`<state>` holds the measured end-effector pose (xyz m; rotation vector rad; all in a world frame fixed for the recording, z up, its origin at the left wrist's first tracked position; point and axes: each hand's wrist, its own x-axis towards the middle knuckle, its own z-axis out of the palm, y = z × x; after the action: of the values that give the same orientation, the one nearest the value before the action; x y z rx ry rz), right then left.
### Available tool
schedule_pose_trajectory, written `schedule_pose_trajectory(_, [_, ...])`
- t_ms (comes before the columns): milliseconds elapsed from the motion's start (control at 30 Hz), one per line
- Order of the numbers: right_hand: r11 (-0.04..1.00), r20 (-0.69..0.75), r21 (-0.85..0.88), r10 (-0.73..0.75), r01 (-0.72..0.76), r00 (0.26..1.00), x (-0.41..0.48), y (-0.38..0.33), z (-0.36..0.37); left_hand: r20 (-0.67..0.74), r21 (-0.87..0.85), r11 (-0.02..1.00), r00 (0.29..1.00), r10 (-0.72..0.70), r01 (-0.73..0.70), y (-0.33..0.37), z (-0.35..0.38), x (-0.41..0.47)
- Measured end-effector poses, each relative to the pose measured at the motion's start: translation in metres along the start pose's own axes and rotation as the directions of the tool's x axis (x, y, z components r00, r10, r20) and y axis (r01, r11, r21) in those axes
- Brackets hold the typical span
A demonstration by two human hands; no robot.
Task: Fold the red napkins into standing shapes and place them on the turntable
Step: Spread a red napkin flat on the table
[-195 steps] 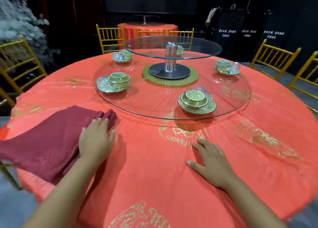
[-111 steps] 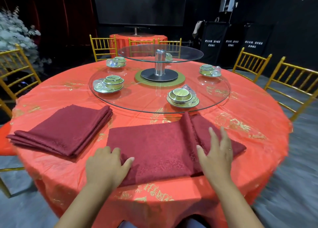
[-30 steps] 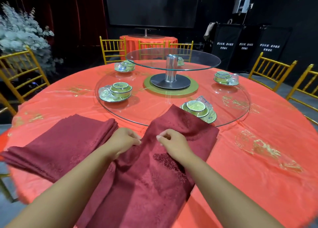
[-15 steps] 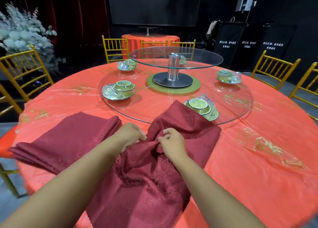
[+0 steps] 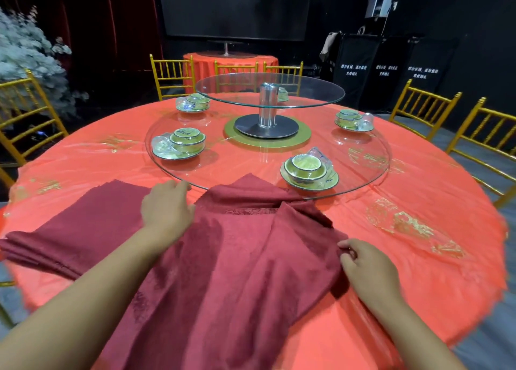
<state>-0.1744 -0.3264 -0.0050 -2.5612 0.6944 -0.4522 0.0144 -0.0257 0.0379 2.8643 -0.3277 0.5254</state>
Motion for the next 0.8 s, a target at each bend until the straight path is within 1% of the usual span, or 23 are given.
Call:
schedule_pose_trajectory(33, [1.000,-0.007,-0.009,0.008,-0.008,1.000,-0.004,0.006,-0.003,-0.013,-0.103,0.986,0.991,0.130,-0.131,0.011,-0.002,-0.011])
schedule_pose_trajectory(67, [1.000,-0.008,-0.027,0.011,-0.012,1.000,-0.007,0.012,-0.006,0.023,-0.232,0.938,0.962,0.271,-0.258,0.023,-0.002,-0.024])
schedule_pose_trajectory(100, [0.998,-0.001,-0.056,0.012,-0.012,1.000,-0.010,0.016,-0.007,0.102,-0.354,0.872,0.913,0.396,-0.339,0.034,-0.003,-0.039])
schedule_pose_trajectory(133, [0.996,0.009,-0.086,0.011,-0.010,1.000,-0.012,0.020,-0.009,0.206,-0.440,0.817,0.844,0.495,-0.372,0.045,-0.001,-0.055])
schedule_pose_trajectory(167, [0.994,0.015,-0.110,0.011,-0.009,1.000,-0.014,0.023,-0.009,0.305,-0.475,0.791,0.770,0.560,-0.386,0.053,0.003,-0.070])
schedule_pose_trajectory(200, [0.992,0.014,-0.128,0.014,-0.012,1.000,-0.016,0.025,-0.010,0.390,-0.460,0.791,0.708,0.589,-0.404,0.058,0.010,-0.083])
schedule_pose_trajectory(233, [0.990,0.004,-0.139,0.021,-0.020,1.000,-0.017,0.026,-0.011,0.460,-0.408,0.804,0.664,0.590,-0.432,0.060,0.018,-0.092])
schedule_pose_trajectory(267, [0.989,-0.012,-0.148,0.028,-0.029,1.000,-0.018,0.028,-0.012,0.508,-0.347,0.818,0.641,0.575,-0.458,0.060,0.026,-0.099])
schedule_pose_trajectory(333, [0.982,-0.036,-0.181,0.040,-0.046,0.999,-0.019,0.031,-0.014,0.545,-0.251,0.834,0.640,0.542,-0.492,0.055,0.038,-0.105])
schedule_pose_trajectory(433, [0.970,-0.046,-0.239,0.037,-0.047,0.998,-0.022,0.036,-0.015,0.505,-0.163,0.829,0.677,0.535,-0.535,0.047,0.048,-0.103])
schedule_pose_trajectory(567, [0.951,-0.009,-0.310,0.022,-0.023,1.000,-0.028,0.043,-0.011,0.494,-0.112,0.853,0.716,0.493,-0.510,0.045,0.053,-0.092])
schedule_pose_trajectory(633, [0.939,-0.012,-0.343,0.008,-0.012,1.000,-0.032,0.044,-0.011,0.501,-0.103,0.853,0.714,0.488,-0.511,0.045,0.053,-0.086])
schedule_pose_trajectory(667, [0.943,-0.038,-0.333,-0.027,0.013,0.999,-0.035,0.044,-0.012,0.505,-0.097,0.853,0.713,0.486,-0.512,0.045,0.052,-0.084])
schedule_pose_trajectory(700, [0.954,-0.074,-0.293,-0.093,0.067,0.993,-0.038,0.045,-0.012,0.505,-0.088,0.856,0.718,0.479,-0.509,0.045,0.050,-0.083])
schedule_pose_trajectory(733, [0.959,-0.115,-0.232,-0.194,0.164,0.974,-0.041,0.045,-0.013,0.498,-0.080,0.863,0.731,0.468,-0.498,0.047,0.049,-0.083])
schedule_pose_trajectory(767, [0.939,-0.153,-0.162,-0.327,0.302,0.933,-0.045,0.046,-0.014,0.484,-0.080,0.874,0.747,0.455,-0.479,0.049,0.046,-0.085])
schedule_pose_trajectory(800, [0.889,-0.153,-0.087,-0.459,0.450,0.875,-0.048,0.045,-0.016,0.467,-0.100,0.883,0.762,0.449,-0.459,0.052,0.042,-0.088])
